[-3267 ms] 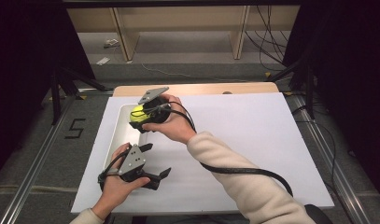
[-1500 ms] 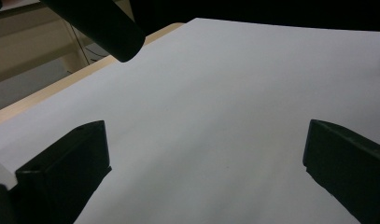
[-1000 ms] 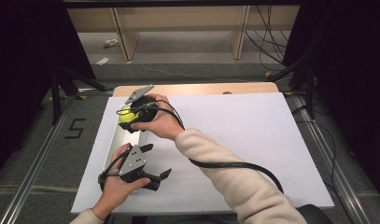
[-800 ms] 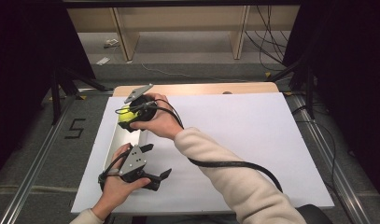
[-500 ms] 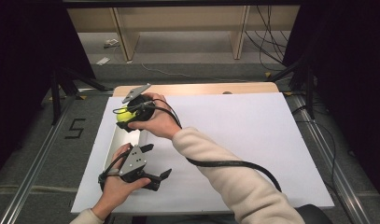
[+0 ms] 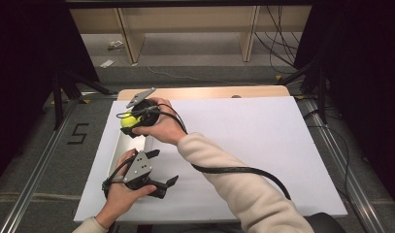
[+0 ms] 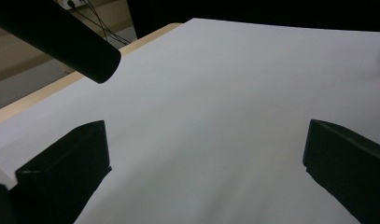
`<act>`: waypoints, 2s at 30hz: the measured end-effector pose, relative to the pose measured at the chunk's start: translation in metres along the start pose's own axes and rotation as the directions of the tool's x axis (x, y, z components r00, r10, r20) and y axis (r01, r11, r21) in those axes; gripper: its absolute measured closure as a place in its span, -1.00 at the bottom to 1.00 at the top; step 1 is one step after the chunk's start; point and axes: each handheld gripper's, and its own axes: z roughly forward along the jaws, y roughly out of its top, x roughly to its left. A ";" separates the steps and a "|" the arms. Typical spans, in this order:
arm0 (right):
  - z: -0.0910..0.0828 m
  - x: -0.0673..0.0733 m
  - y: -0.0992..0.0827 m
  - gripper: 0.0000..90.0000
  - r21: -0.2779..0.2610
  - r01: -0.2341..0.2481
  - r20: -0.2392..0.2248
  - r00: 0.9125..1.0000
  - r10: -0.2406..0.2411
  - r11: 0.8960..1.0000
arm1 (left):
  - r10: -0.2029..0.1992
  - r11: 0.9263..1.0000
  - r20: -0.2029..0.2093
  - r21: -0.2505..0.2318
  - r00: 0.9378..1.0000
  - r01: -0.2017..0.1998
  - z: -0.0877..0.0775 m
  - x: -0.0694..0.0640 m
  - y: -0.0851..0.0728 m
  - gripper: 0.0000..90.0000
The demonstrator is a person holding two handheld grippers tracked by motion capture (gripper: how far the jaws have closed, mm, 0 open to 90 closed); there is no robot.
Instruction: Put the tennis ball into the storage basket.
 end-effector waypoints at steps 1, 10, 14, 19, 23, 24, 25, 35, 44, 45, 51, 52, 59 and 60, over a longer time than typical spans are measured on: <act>0.000 0.000 0.000 -0.43 0.005 0.000 -0.003 1.000 0.000 1.000 | 0.001 1.000 0.001 0.001 1.000 -0.001 0.000 0.000 0.000 -1.00; 0.005 -0.003 -0.003 -0.43 0.014 -0.004 0.005 1.000 0.004 1.000 | 0.002 1.000 0.000 0.001 1.000 -0.002 0.000 0.000 0.000 -1.00; 0.007 -0.006 -0.004 -0.43 0.021 -0.008 0.010 1.000 0.008 1.000 | 0.006 1.000 0.003 0.003 1.000 -0.006 -0.001 0.000 0.000 -1.00; 0.010 -0.007 -0.006 -0.43 0.031 -0.013 0.013 1.000 0.013 0.999 | -0.001 1.000 0.005 0.004 1.000 0.001 0.000 -0.001 0.000 -1.00; 0.012 -0.007 -0.007 -0.43 0.042 -0.008 0.014 1.000 0.007 0.999 | 0.004 1.000 0.005 0.004 1.000 -0.004 0.000 -0.001 0.000 -1.00; 0.013 -0.007 -0.008 -0.43 0.044 -0.006 0.012 1.000 0.006 0.999 | 0.004 1.000 0.005 0.003 1.000 -0.004 0.000 -0.001 0.000 -1.00; 0.014 -0.007 -0.008 -0.43 0.047 -0.007 0.010 1.000 0.007 0.999 | 0.007 1.000 0.005 0.003 1.000 -0.007 0.000 0.000 0.000 -1.00; 0.021 -0.007 -0.011 -0.43 0.072 -0.008 0.001 1.000 0.008 0.997 | 0.003 1.000 0.004 0.002 1.000 -0.003 -0.001 0.000 0.000 -0.99; 0.027 -0.006 -0.010 -0.43 0.093 -0.011 -0.005 1.000 0.011 0.996 | 0.019 1.000 -0.001 0.008 1.000 -0.019 0.000 -0.001 0.000 -0.99; 0.028 -0.006 -0.010 -0.43 0.088 -0.011 -0.004 1.000 0.012 0.996 | 0.016 1.000 0.001 0.008 1.000 -0.016 0.000 -0.001 0.000 -0.99; 0.033 -0.006 -0.010 -0.43 0.110 -0.014 -0.014 1.000 0.016 0.994 | 0.015 1.000 0.002 0.007 1.000 -0.015 -0.001 -0.001 0.000 -0.99; 0.033 -0.007 -0.010 -0.43 0.108 -0.012 -0.013 1.000 0.014 0.994 | 0.014 1.000 0.003 0.007 1.000 -0.014 0.000 -0.001 0.000 -0.99; 0.034 -0.008 -0.009 -0.43 0.109 -0.011 -0.004 1.000 0.011 0.994 | 0.016 1.000 0.004 0.006 1.000 -0.016 0.000 -0.001 0.000 -0.99; 0.034 -0.009 -0.009 -0.43 0.108 -0.012 -0.005 1.000 0.013 0.994 | 0.017 1.000 0.005 0.006 1.000 -0.017 0.000 -0.001 0.000 -0.99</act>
